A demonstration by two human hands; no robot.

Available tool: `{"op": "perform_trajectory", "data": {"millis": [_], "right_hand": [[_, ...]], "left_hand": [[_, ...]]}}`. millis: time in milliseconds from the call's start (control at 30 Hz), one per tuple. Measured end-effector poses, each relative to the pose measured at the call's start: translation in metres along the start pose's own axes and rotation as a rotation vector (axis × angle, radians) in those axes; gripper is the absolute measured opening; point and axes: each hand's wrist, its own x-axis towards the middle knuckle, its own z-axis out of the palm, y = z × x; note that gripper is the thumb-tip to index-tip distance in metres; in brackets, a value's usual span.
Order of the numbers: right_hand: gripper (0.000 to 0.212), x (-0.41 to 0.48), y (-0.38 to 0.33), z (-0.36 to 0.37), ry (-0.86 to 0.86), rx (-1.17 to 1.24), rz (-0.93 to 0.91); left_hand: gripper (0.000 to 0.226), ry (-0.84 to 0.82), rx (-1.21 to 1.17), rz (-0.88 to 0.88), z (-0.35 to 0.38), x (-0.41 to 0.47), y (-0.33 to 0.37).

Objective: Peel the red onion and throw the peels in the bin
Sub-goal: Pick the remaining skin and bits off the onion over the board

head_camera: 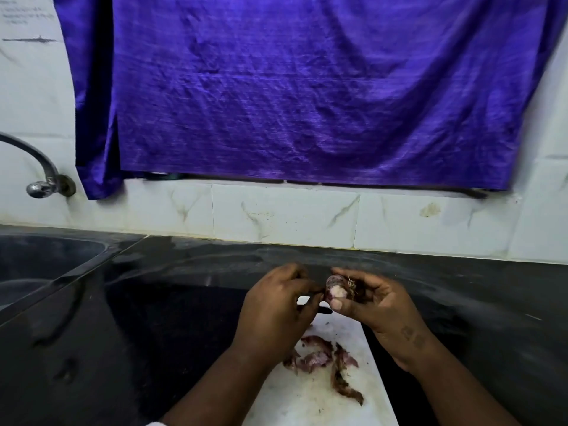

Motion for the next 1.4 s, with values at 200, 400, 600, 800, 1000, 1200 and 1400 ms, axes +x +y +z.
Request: {"op": "perform_trajectory", "data": {"millis": [200,400,600,800,1000,1200,1400], "right_hand": [[0.054,-0.001,0.0,0.001,-0.006,-0.007,-0.036],[0.053,0.0,0.001,0.002,-0.017,-0.012,-0.054],[0.054,0.0,0.001,-0.001,-0.042,0.02,-0.058],[0.049,-0.002,-0.001,-0.003,-0.054,0.054,-0.038],[0.058,-0.001,-0.002,-0.004,-0.071,0.122,-0.007],[0.074,0.001,0.001,-0.005,-0.072,0.177,0.03],[0.052,0.0,0.001,-0.004,-0.048,0.106,0.014]], "left_hand": [[0.017,-0.032,0.03,0.019,0.001,0.0,0.002],[0.022,-0.054,0.105,0.011,0.003,0.0,0.009],[0.005,-0.079,0.145,0.01,0.007,0.001,0.016],[0.006,-0.132,0.089,-0.003,0.006,0.001,0.017],[0.009,-0.234,-0.339,-0.111,0.003,-0.003,0.019],[0.017,-0.253,-0.67,-0.328,0.003,-0.002,0.009],[0.003,-0.084,-0.371,-0.136,-0.001,-0.001,0.01]]}}
